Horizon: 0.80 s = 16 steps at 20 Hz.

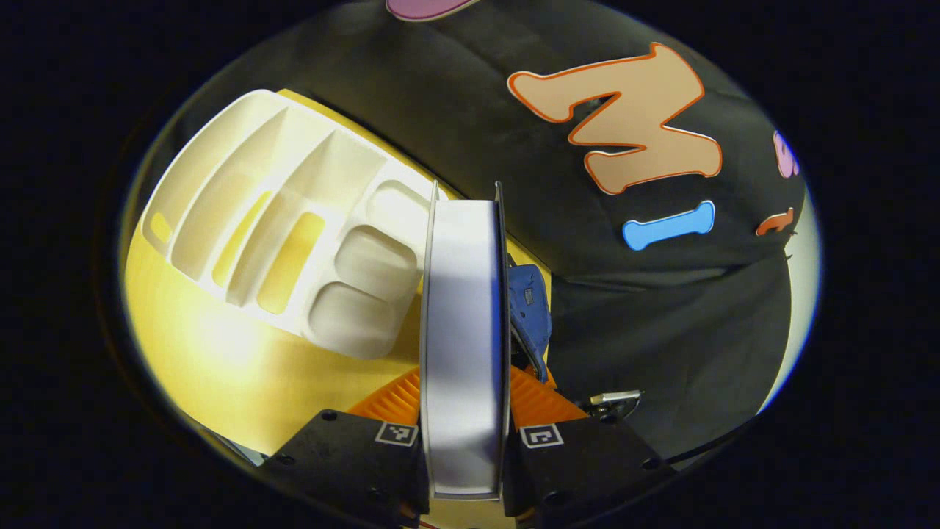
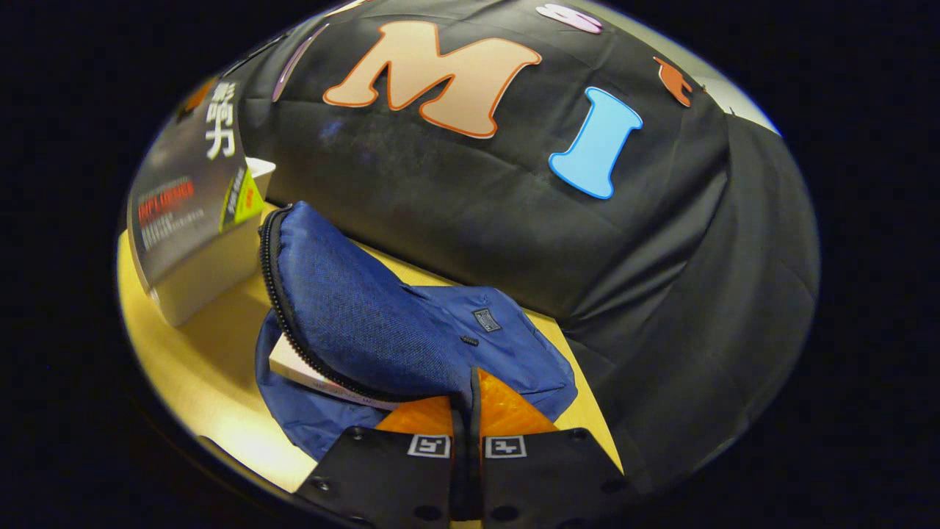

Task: Open the schoolbag, grab two books from the bookshelf and put them into the schoolbag.

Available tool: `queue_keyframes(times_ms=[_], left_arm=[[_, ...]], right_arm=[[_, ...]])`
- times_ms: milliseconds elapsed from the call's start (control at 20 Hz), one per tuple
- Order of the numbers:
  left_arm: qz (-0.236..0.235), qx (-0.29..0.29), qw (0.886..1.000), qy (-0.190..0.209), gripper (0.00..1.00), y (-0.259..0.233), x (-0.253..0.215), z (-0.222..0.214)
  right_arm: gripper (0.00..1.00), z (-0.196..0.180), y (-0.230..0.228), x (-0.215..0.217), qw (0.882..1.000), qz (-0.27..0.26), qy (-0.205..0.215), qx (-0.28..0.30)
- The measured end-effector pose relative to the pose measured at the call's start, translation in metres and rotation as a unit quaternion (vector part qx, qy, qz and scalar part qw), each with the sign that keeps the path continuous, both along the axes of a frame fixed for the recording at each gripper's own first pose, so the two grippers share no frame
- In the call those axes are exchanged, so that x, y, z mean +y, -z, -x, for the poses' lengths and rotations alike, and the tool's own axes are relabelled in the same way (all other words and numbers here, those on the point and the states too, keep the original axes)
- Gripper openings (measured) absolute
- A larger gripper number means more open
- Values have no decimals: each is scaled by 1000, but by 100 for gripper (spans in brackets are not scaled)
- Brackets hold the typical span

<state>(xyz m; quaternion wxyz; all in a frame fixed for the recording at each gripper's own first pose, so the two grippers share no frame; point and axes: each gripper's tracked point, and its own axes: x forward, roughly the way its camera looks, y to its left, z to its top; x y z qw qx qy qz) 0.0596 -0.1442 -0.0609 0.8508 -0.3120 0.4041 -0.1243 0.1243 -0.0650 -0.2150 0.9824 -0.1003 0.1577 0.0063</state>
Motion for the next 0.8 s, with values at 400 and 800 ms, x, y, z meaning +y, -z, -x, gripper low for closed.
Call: queue_keyframes(times_ms=[400, 800], left_arm=[[43, -12, 999, 11, 36, 59, -68, -39], [45, -56, 997, 27, 36, 96, -118, -74]], right_arm=[[3, -6, -10, -7, 999, -45, 7, -5], [3, -7, -16, -10, 997, -70, 5, -11]])
